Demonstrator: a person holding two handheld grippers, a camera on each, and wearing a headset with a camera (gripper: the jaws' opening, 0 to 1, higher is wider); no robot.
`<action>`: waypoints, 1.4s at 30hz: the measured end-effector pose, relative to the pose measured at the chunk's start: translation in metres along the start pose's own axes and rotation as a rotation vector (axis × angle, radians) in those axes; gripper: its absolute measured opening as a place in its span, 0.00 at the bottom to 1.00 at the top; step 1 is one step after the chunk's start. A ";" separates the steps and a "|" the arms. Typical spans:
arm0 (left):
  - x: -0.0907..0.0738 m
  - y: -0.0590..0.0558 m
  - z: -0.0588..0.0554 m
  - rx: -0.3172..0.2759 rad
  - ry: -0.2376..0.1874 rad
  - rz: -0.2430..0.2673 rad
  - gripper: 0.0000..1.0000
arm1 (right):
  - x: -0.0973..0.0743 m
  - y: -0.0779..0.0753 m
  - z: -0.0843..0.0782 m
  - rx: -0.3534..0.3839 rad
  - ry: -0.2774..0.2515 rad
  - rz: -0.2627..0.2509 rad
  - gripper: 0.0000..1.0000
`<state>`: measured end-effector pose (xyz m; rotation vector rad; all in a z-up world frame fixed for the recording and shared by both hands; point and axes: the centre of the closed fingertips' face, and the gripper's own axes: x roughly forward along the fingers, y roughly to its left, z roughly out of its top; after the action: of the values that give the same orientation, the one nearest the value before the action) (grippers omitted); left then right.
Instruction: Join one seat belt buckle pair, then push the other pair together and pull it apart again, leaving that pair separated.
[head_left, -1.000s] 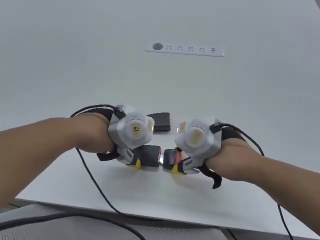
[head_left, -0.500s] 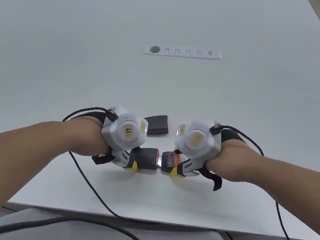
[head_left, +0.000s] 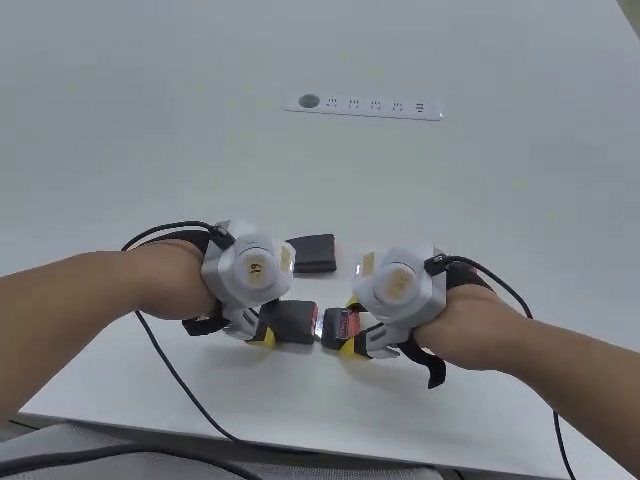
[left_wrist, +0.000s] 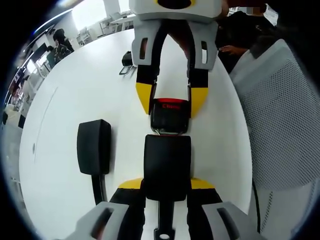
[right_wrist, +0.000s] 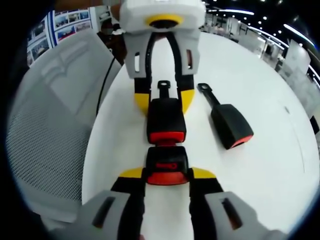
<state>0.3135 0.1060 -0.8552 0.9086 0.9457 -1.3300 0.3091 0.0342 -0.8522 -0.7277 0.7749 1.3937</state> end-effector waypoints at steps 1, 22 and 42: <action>0.000 0.000 0.000 0.002 0.000 0.001 0.33 | 0.000 0.000 0.000 -0.001 -0.003 0.000 0.33; -0.001 0.000 0.001 -0.030 -0.042 0.004 0.35 | 0.004 0.000 0.002 -0.016 -0.011 0.002 0.36; -0.028 0.012 0.021 -0.104 -0.146 0.065 0.45 | -0.020 -0.002 0.016 -0.081 -0.022 -0.026 0.36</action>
<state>0.3260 0.0973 -0.8216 0.7466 0.8569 -1.2621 0.3114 0.0364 -0.8266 -0.7819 0.6930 1.4140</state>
